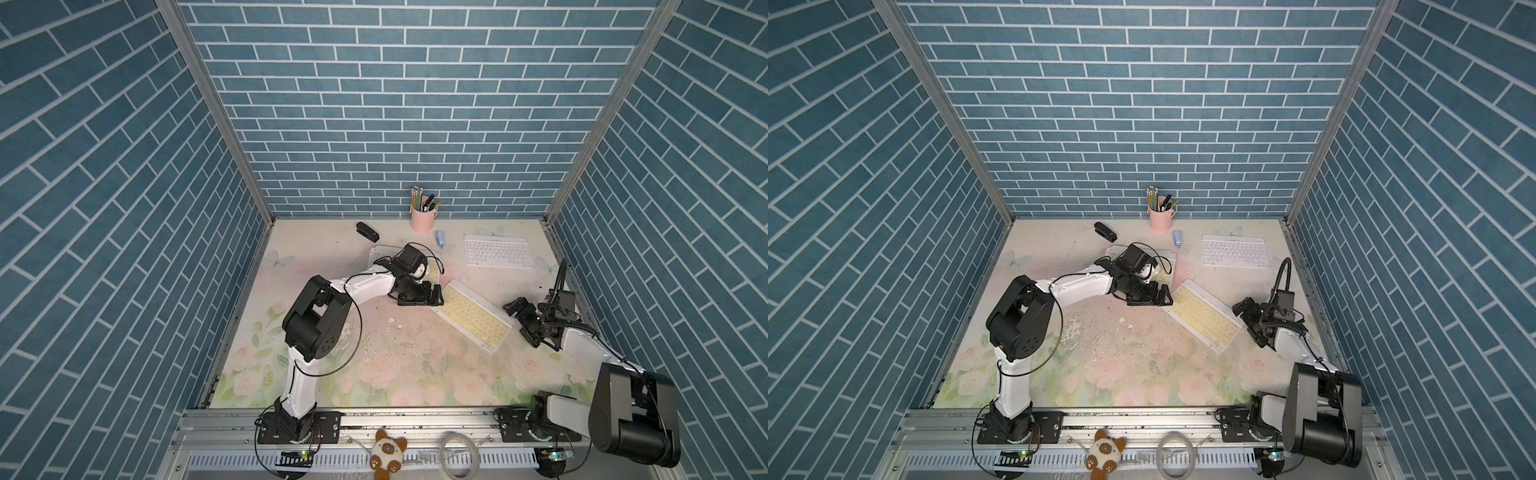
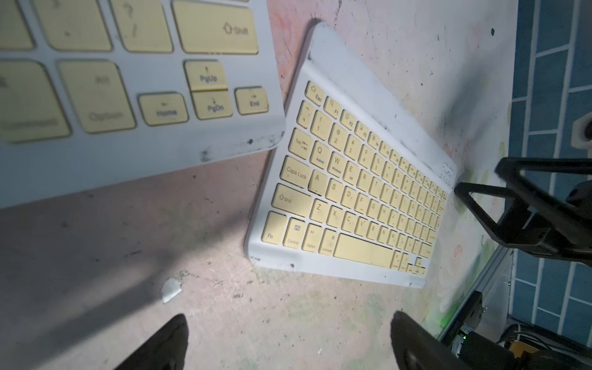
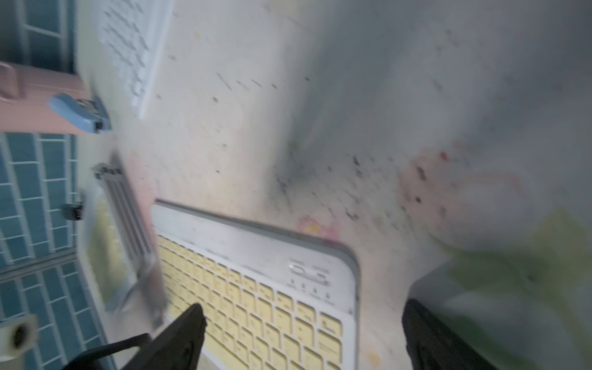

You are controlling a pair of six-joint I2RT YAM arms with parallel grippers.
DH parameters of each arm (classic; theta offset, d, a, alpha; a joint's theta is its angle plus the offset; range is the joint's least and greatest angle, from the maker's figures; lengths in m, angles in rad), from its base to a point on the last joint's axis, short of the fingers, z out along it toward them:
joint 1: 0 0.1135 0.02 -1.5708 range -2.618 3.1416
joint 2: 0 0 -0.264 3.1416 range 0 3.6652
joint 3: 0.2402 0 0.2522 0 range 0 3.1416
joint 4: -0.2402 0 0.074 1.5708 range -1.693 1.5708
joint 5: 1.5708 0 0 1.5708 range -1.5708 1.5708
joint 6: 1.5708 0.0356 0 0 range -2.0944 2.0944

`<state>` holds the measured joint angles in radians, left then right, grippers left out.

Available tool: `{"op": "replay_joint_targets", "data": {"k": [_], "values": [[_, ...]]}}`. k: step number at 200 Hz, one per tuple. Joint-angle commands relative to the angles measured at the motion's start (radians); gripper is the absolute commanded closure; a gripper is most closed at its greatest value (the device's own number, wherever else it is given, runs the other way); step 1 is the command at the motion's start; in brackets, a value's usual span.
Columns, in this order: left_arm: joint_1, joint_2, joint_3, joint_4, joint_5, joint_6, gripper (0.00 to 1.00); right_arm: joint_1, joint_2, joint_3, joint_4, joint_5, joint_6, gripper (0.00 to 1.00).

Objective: Stack the numeric keypads
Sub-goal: Move the numeric keypad to the center of the board, then pick up the numeric keypad from the center of the board.

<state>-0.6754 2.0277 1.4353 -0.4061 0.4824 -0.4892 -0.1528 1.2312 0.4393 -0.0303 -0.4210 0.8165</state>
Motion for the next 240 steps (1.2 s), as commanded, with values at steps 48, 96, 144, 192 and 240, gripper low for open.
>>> {"op": "replay_joint_targets", "data": {"k": [48, 96, 144, 192, 240], "values": [[-0.007, 0.070, 0.040, 0.043, -0.041, -0.013, 0.01, -0.011, 0.008, -0.100, 0.229, -0.019, 0.147, 0.05], [-0.016, 0.085, 0.044, 0.050, -0.050, -0.015, 0.00, -0.011, -0.024, -0.146, 0.234, -0.012, 0.181, 0.06], [-0.026, 0.092, 0.044, 0.058, -0.046, -0.018, 0.00, -0.011, -0.055, -0.186, 0.262, -0.006, 0.197, 0.07], [-0.025, 0.089, 0.038, 0.058, -0.045, -0.015, 0.00, -0.011, -0.015, -0.203, 0.367, -0.025, 0.210, 0.07], [-0.026, 0.089, 0.038, 0.056, -0.038, -0.015, 0.00, -0.008, -0.005, -0.229, 0.471, -0.044, 0.233, 0.08]]}}
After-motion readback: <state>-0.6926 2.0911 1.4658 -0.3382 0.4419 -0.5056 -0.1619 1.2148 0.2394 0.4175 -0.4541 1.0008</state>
